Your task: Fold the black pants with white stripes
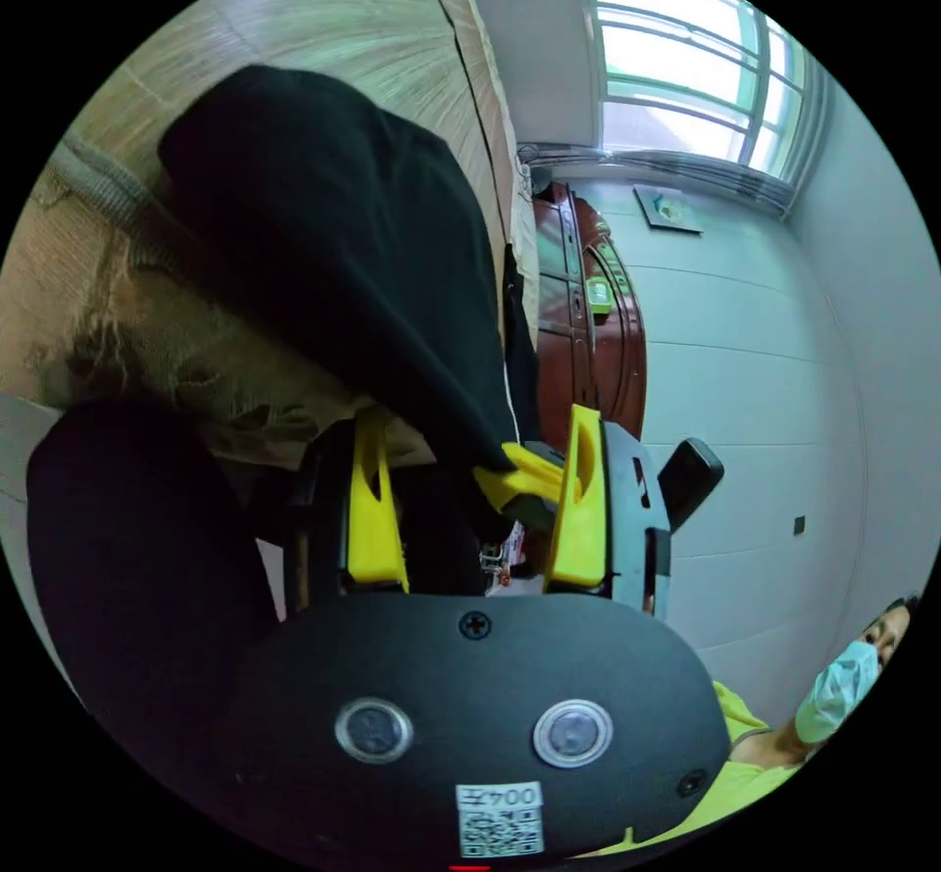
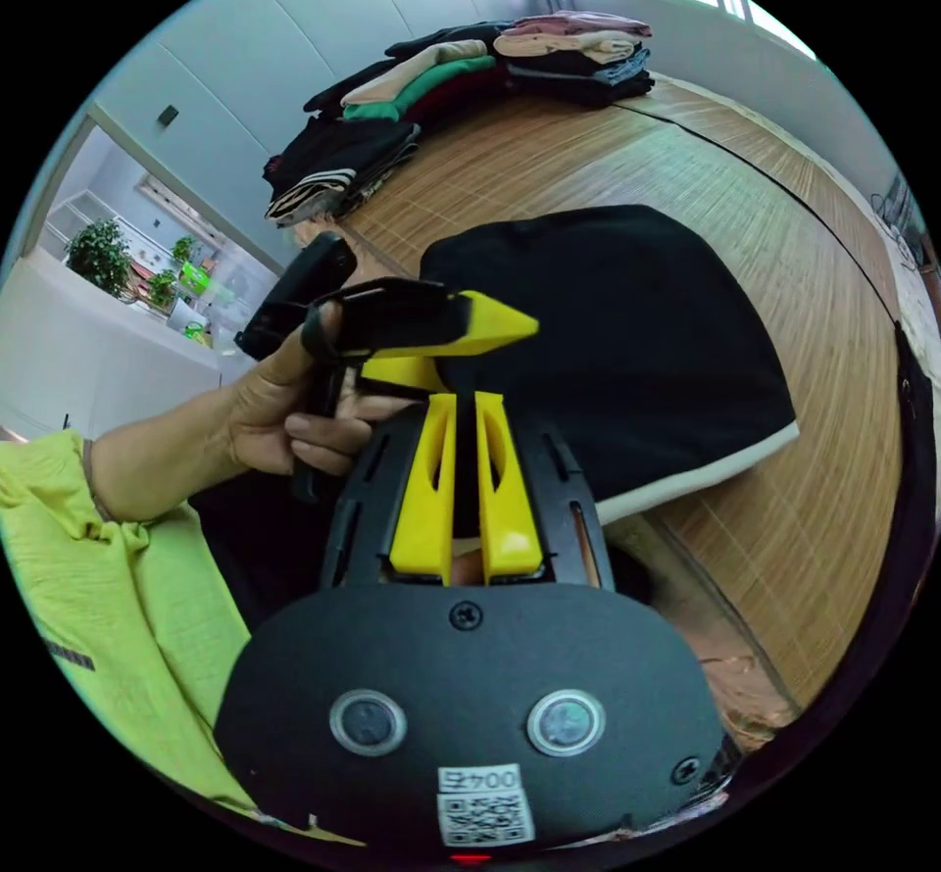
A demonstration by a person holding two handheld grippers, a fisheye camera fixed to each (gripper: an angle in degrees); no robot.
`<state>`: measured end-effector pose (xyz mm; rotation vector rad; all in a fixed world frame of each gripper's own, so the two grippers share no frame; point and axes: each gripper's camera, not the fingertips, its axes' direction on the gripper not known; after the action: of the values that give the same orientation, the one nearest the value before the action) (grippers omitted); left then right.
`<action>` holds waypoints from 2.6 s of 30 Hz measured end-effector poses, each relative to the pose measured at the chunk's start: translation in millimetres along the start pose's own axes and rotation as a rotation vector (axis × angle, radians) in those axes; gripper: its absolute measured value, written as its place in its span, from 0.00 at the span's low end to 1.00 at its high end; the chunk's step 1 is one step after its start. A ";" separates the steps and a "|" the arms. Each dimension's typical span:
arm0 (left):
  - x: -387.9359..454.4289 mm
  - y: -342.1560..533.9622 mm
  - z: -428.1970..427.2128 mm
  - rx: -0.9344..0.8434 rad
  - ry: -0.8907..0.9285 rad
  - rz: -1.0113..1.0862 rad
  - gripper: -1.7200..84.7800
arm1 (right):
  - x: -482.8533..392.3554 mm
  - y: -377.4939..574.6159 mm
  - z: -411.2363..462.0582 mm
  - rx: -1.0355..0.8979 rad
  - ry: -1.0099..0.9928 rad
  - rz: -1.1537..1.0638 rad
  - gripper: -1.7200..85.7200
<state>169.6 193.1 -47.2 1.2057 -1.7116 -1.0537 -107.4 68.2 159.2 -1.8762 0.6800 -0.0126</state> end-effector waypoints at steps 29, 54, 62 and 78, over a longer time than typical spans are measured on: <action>248.2 22.5 96.7 -0.014 0.037 -0.172 0.10 | 305.8 192.2 7.2 0.605 -1.092 1.050 0.28; 437.4 168.3 237.2 0.079 0.109 -0.167 0.10 | 270.7 51.0 -15.6 0.538 -0.999 0.895 0.07; 556.8 314.7 177.6 0.278 0.140 0.048 0.10 | 127.1 -38.7 -102.4 0.369 -0.928 0.720 0.07; 820.3 154.6 -62.0 0.277 -0.182 0.377 0.10 | -83.4 -411.2 -71.6 0.537 -0.939 0.373 0.07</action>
<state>-26.7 -573.9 224.5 0.9148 -2.1785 -0.7313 -16.3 147.4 567.4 -1.0322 0.2978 0.7969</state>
